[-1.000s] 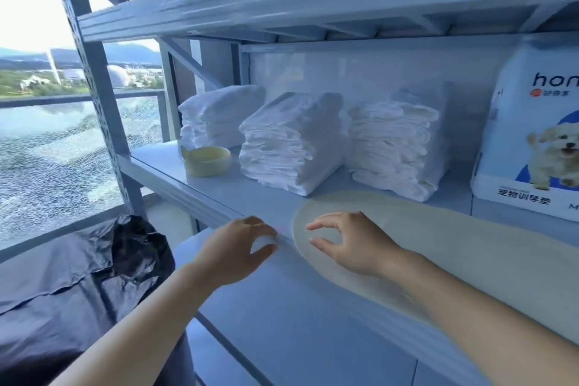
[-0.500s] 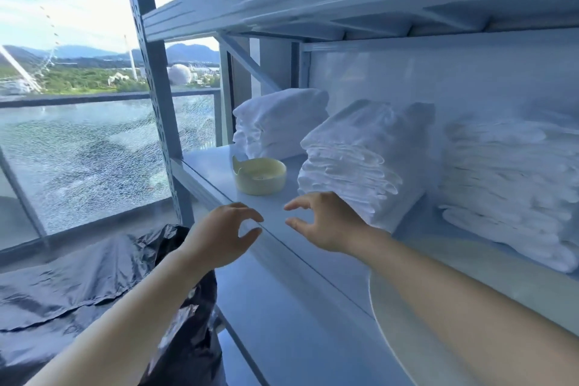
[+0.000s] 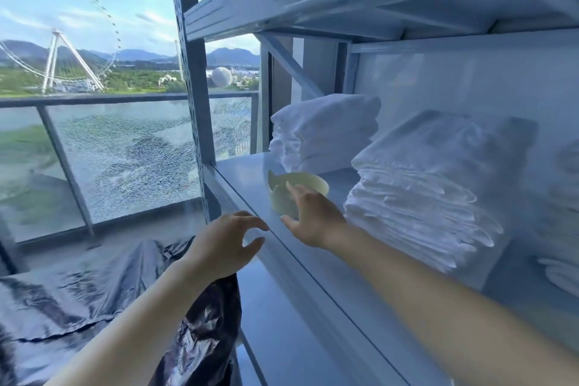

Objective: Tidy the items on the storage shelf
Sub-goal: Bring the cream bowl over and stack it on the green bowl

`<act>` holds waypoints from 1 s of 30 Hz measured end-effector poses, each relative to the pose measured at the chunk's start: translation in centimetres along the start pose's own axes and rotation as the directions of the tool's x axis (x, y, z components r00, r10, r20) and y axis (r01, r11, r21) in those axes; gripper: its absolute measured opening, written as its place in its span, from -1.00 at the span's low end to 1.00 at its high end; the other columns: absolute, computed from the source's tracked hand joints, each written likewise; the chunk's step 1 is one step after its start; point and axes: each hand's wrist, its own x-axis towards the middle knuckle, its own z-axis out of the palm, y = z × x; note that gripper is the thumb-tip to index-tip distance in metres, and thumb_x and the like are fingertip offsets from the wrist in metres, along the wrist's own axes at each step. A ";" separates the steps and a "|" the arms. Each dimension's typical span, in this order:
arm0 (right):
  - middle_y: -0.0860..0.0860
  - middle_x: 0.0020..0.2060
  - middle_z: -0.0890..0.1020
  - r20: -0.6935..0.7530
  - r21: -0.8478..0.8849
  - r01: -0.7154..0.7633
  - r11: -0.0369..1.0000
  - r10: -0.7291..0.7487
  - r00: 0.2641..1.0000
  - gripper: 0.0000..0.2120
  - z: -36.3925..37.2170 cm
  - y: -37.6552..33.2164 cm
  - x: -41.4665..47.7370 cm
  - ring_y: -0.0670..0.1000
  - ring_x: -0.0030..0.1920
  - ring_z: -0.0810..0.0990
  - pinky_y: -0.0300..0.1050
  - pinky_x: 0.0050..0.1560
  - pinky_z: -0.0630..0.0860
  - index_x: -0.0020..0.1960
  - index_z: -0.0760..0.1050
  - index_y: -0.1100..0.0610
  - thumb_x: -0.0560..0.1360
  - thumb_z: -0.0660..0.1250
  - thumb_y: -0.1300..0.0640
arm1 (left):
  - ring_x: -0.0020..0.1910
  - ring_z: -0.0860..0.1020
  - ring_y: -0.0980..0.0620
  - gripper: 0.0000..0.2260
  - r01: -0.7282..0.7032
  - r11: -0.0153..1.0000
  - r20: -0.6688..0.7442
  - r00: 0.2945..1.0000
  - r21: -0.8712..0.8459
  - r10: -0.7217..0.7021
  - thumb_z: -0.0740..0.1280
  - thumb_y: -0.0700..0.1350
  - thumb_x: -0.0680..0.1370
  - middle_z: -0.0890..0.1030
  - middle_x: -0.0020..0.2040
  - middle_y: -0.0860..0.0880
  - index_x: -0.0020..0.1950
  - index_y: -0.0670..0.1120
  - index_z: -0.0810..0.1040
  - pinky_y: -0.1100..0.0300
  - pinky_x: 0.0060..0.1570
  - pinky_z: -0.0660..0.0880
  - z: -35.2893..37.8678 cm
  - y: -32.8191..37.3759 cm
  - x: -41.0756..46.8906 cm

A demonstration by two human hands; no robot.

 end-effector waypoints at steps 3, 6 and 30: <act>0.09 0.28 0.46 0.015 -0.056 -0.018 0.998 0.019 1.000 -0.50 0.5 -0.4 0.7 0.16 0.21 0.48 0.01 0.12 0.46 0.37 0.26 0.15 0.51 0.27 -0.01 | 0.07 0.53 0.17 -0.79 -0.018 1.000 0.023 1.000 0.000 0.018 0.24 0.10 0.54 0.52 0.19 0.21 0.16 0.20 0.52 0.18 0.01 0.51 -0.1 -0.8 0.3; 0.08 0.24 0.47 0.010 -0.044 -0.032 0.999 0.033 0.999 -0.54 0.6 -0.8 0.8 0.14 0.18 0.49 -0.01 0.12 0.46 0.34 0.31 0.15 0.51 0.28 -0.01 | 0.10 0.52 0.16 -0.79 -0.038 0.999 0.027 0.999 -0.006 0.038 0.25 0.09 0.54 0.52 0.20 0.20 0.16 0.20 0.52 0.18 0.04 0.50 -0.4 -1.4 0.6; 0.07 -0.24 0.64 -0.331 0.121 -0.037 0.992 0.076 0.941 -0.87 -3.1 -4.8 -12.2 -0.06 -0.24 0.51 -0.20 -0.17 0.43 -0.08 0.65 0.17 0.37 0.48 0.22 | -0.10 0.51 0.13 -0.68 -0.406 0.865 -0.098 0.913 -0.296 0.395 0.56 0.00 0.28 0.48 -0.02 0.22 -0.03 0.15 0.55 0.26 -0.14 0.36 -2.4 0.9 -1.3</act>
